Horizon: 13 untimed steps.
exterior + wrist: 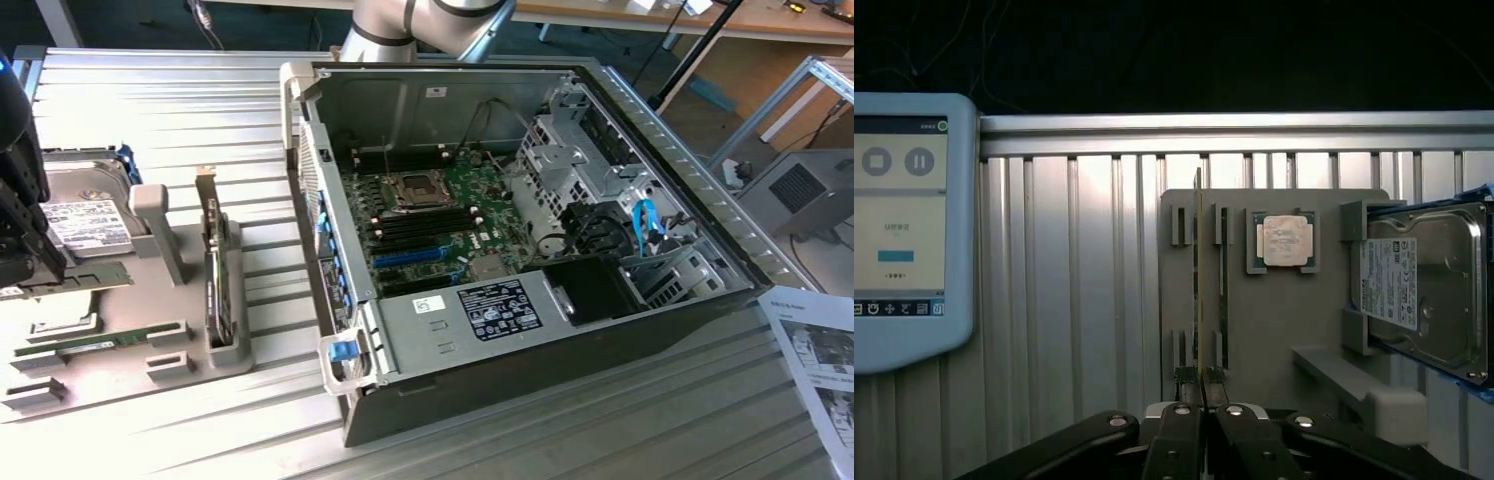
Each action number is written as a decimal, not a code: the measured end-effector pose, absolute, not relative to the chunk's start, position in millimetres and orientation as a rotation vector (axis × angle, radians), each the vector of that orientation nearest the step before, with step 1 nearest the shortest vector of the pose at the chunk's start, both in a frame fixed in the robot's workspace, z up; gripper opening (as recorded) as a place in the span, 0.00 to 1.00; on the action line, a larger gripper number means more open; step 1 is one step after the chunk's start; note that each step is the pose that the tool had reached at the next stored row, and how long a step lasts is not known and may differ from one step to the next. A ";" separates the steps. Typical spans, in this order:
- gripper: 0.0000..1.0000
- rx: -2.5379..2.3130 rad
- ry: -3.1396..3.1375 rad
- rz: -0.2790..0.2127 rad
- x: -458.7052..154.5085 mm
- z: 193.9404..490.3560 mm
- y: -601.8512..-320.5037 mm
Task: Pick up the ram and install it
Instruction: 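Pick up the ram and move it above insertion slot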
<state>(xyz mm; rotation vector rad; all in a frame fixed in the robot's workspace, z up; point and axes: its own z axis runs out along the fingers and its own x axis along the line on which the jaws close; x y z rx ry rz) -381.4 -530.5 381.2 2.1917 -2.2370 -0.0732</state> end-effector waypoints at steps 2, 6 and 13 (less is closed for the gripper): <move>0.12 2.192 -2.237 -0.073 -381.4 382.1 -530.5; 0.12 2.192 -2.237 -0.073 -381.4 382.2 -530.5; 0.12 2.192 -2.237 -0.073 -376.5 382.3 -530.5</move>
